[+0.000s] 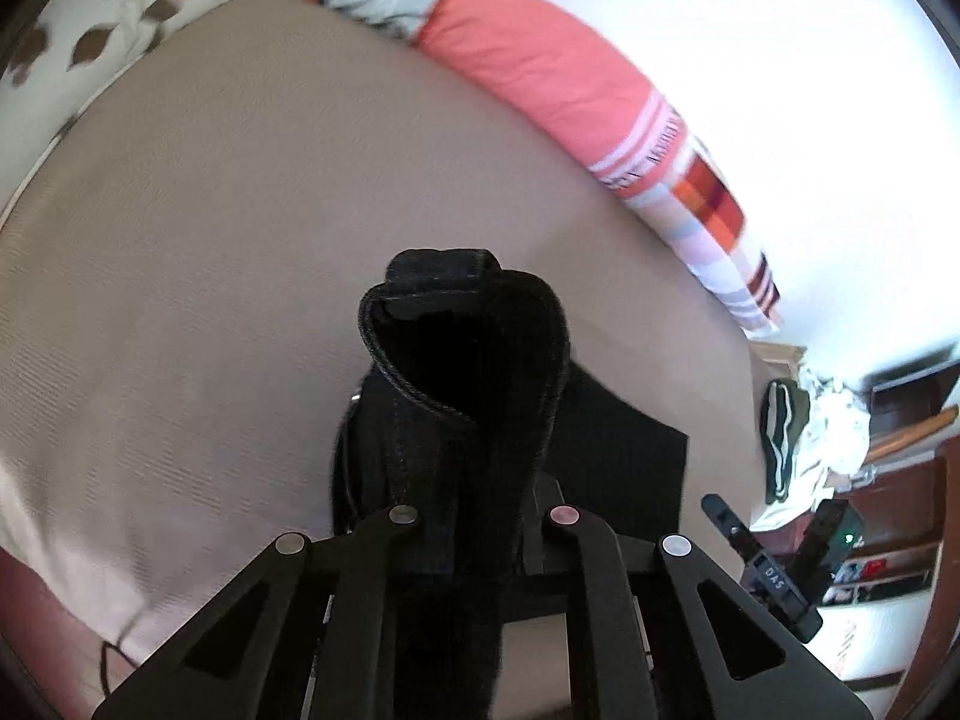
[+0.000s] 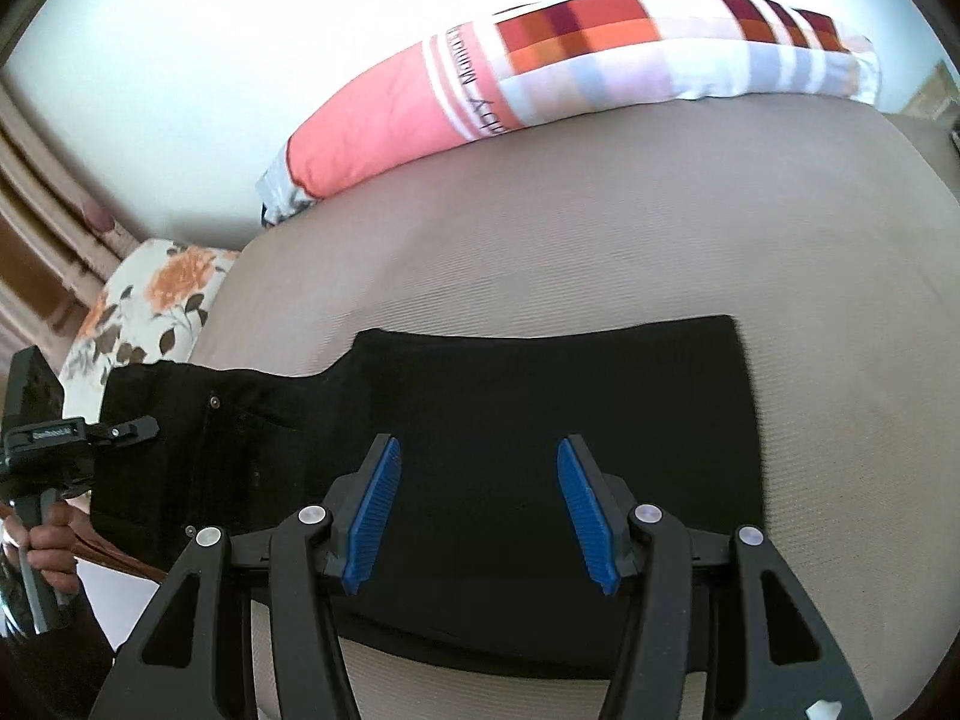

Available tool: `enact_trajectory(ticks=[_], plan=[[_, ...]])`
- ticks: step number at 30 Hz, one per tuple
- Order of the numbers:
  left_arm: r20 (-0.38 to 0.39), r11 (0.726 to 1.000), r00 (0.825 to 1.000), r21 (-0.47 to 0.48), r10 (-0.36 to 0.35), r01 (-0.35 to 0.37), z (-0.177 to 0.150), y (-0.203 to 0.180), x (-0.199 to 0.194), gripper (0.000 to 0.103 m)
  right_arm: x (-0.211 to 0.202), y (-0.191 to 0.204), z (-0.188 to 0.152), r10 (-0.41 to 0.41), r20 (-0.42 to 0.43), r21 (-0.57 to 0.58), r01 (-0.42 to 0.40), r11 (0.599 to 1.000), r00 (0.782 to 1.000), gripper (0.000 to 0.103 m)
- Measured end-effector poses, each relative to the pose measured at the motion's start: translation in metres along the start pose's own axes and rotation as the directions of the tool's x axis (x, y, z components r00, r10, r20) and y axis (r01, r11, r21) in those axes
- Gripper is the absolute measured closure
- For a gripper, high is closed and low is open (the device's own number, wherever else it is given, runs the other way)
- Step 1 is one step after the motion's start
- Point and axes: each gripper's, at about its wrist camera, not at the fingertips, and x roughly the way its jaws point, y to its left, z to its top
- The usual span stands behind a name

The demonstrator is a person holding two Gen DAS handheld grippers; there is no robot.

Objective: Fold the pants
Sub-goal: 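Grasp the jeans waistband edge with the left gripper and lift it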

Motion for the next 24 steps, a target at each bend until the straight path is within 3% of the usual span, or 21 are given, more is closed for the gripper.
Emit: enact_trajectory(ticks=[11,14,20,24], plan=[[-0.009,0.993,1.000,0.116,-0.001,0.002,-0.021,-0.118,0.087,0.091,-0.033,-0.067,-0.008,0.009,0.061,0.107,-0.015,0.994,0.998,0.050],[-0.030,0.989,1.000,0.144,-0.009,0.014,-0.026,-0.136,0.109,0.091,-0.035,-0.080,-0.014,0.018,0.066,0.138,-0.027,0.990,0.998,0.049],[-0.081,0.972,0.992,0.224,0.094,-0.073,-0.049,-0.156,0.165,0.090,-0.028,-0.094,-0.021,0.021,0.056,0.184,-0.031,0.983,0.998,0.049],[-0.076,0.967,0.992,0.243,0.103,-0.081,-0.055,-0.157,0.177,0.085,-0.025,-0.099,-0.021,0.024,0.050,0.195,-0.033,0.980,0.998,0.049]])
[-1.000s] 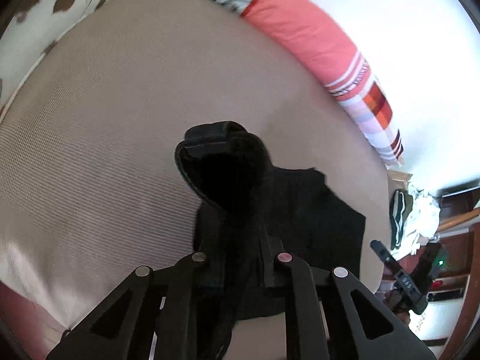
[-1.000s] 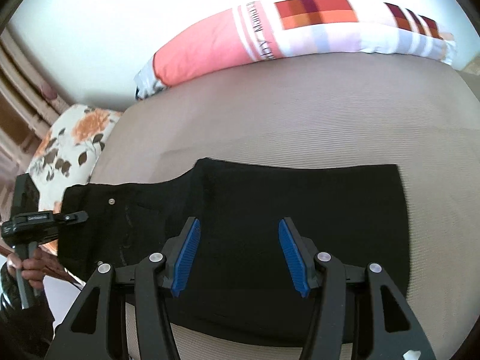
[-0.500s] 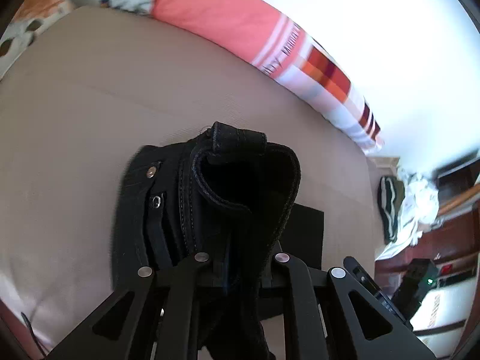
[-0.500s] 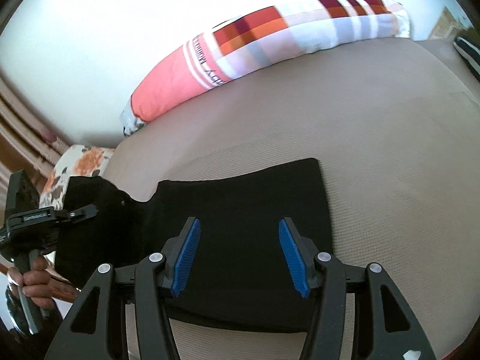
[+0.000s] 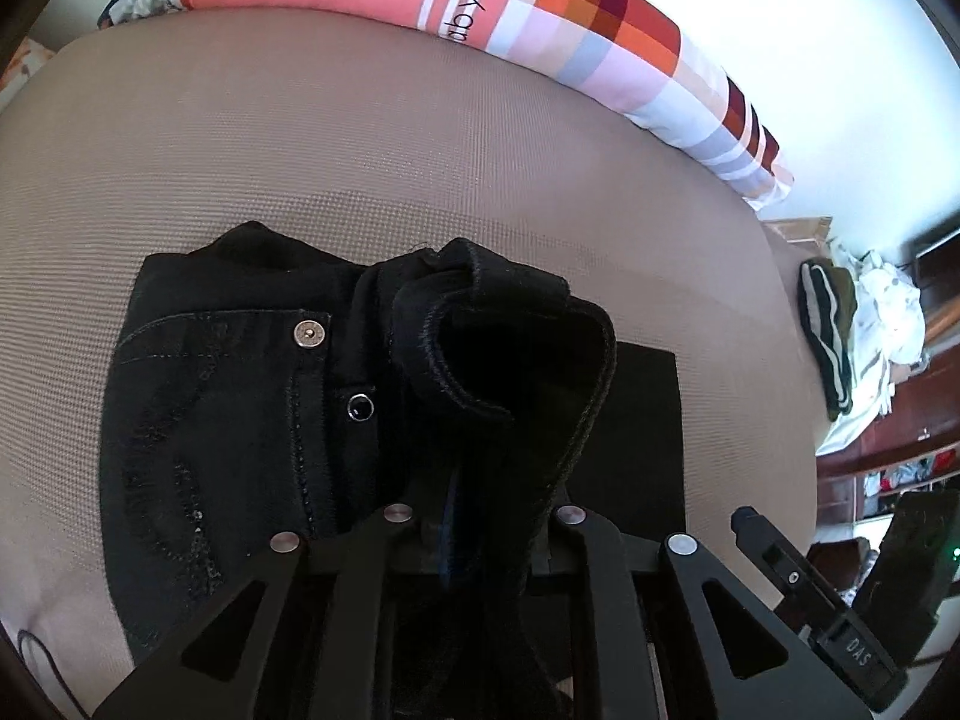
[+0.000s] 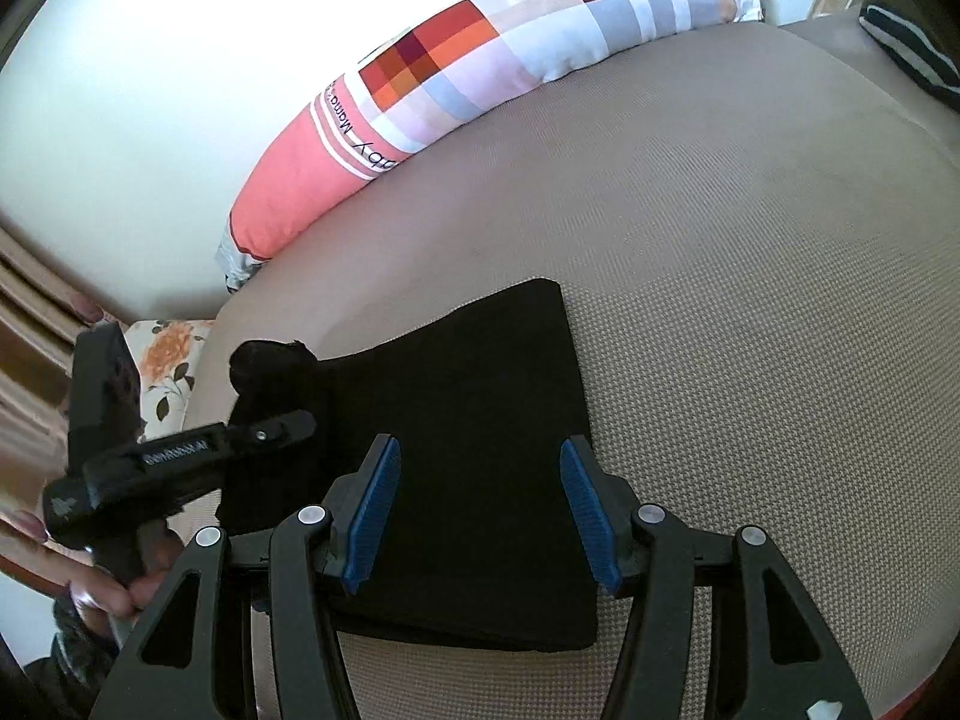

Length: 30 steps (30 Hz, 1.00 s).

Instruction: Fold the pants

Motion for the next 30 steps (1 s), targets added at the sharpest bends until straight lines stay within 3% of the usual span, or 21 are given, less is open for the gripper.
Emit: enact_trajectory(ticks=[4,7,12,14,19,26,30], plan=[[-0.001,1.000,1.000,-0.001,-0.026,0.026,-0.001,-0.002,0.001,0.072,0.000,-0.003,0.000,0.016,-0.007,0.020,-0.016,1.000,1.000,0.049],[-0.007,0.996,0.997,0.037,-0.083,0.083,-0.004,-0.005,-0.006,0.049,0.000,-0.004,-0.003,0.034,-0.012,0.027,-0.033,0.999,0.999,0.049],[0.049,0.989,0.991,0.084,-0.122,0.118,-0.008,-0.002,-0.036,0.042,0.007,0.000,-0.004,0.042,-0.039,0.014,-0.041,0.999,0.998,0.049],[0.095,0.993,0.993,0.095,-0.077,0.068,-0.009,0.009,-0.051,0.041,0.013,0.003,-0.004,0.069,-0.072,0.004,-0.069,0.998,0.995,0.049],[0.167,0.995,0.983,0.061,0.069,-0.081,-0.014,0.052,-0.074,0.040,0.040,0.014,0.003,0.212,-0.211,-0.022,-0.221,0.975,0.954,0.049],[0.138,0.986,0.978,-0.070,0.159,-0.151,-0.027,0.111,-0.073,0.040,0.085,0.023,0.013,0.212,-0.330,-0.064,-0.246,0.967,0.920,0.049],[0.135,0.980,0.972,-0.085,0.190,-0.180,-0.036,0.125,-0.070,0.040,0.100,0.032,0.012,0.202,-0.371,-0.109,-0.259,0.960,0.906,0.049]])
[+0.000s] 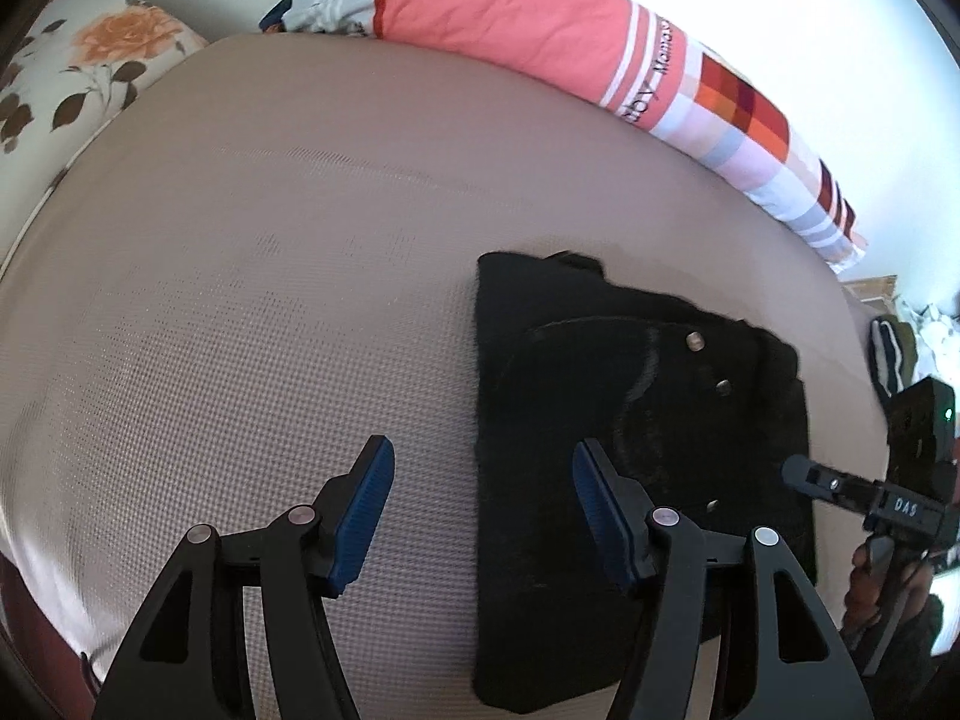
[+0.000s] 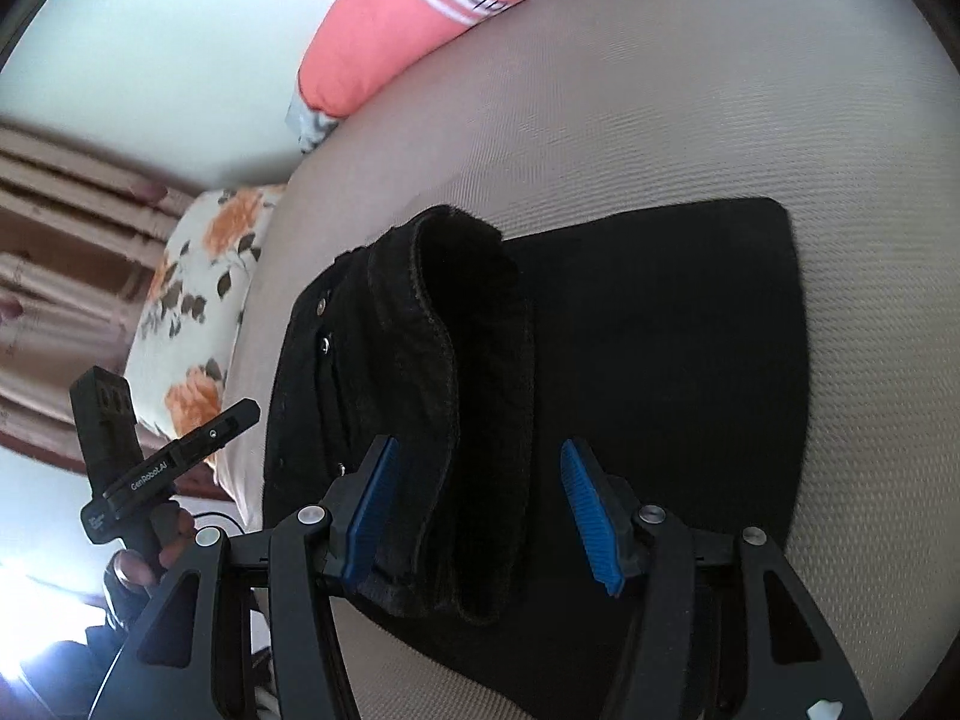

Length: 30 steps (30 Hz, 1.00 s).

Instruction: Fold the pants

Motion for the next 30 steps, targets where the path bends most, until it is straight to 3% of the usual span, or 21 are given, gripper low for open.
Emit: enact_trajectory(ticks=[17,23,30], plan=[[0.014,0.998,0.998,0.028,0.058,-0.059,0.000,-0.001,0.013,0.037,0.025,0.000,0.027,0.122,-0.029,-0.054,-0.124,0.991,0.992,0.050],[0.019,0.998,0.998,0.024,0.063,-0.063,-0.001,0.001,0.016,0.035,0.037,-0.004,0.040,0.188,-0.020,-0.013,-0.188,0.982,0.982,0.055],[0.025,0.999,0.998,-0.001,0.050,-0.050,-0.002,0.005,0.016,0.034,0.042,-0.003,0.039,0.196,-0.047,-0.038,-0.198,0.980,0.980,0.069]])
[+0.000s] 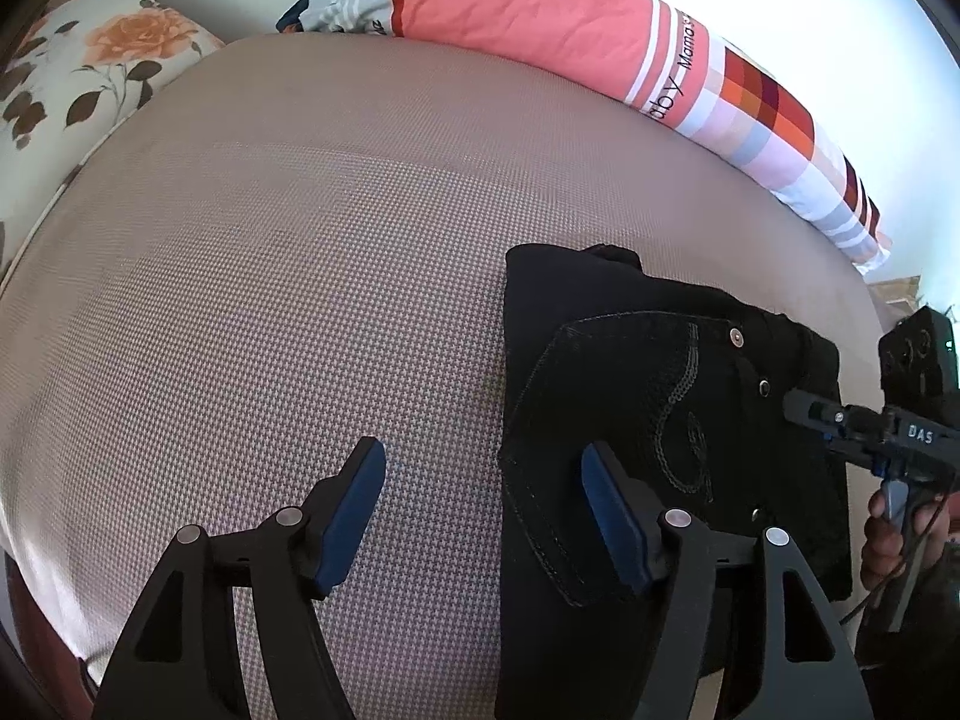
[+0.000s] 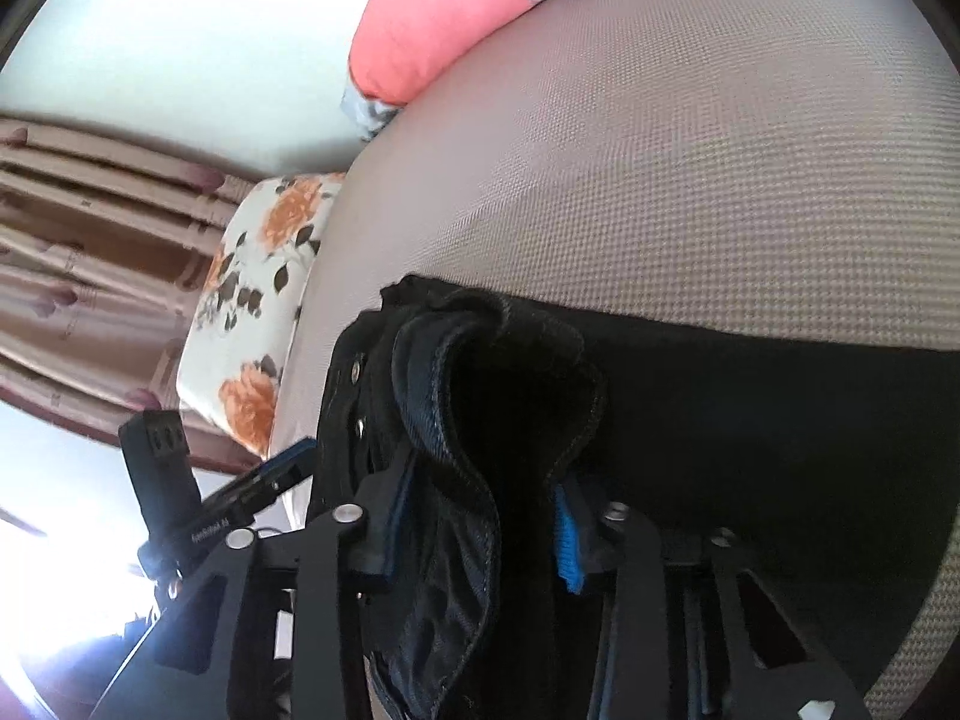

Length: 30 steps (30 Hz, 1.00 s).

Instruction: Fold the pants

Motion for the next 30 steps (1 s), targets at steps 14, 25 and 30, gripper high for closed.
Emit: enact_trajectory(ticks=[14,25,30], plan=[[0.025,0.998,0.999,0.038,0.048,-0.049,-0.001,-0.008,-0.002,0.034,-0.012,0.033,-0.009,-0.112,0.093,-0.017,0.114,0.993,0.989,0.090],[0.038,0.996,0.997,0.065,0.064,-0.066,-0.003,-0.014,-0.006,0.034,-0.027,0.070,-0.014,-0.257,0.128,-0.011,0.261,0.965,0.958,0.091],[0.050,0.995,0.997,0.080,0.055,-0.059,-0.002,-0.021,-0.007,0.034,-0.051,0.083,-0.019,-0.275,0.178,-0.011,0.282,0.959,0.945,0.091]])
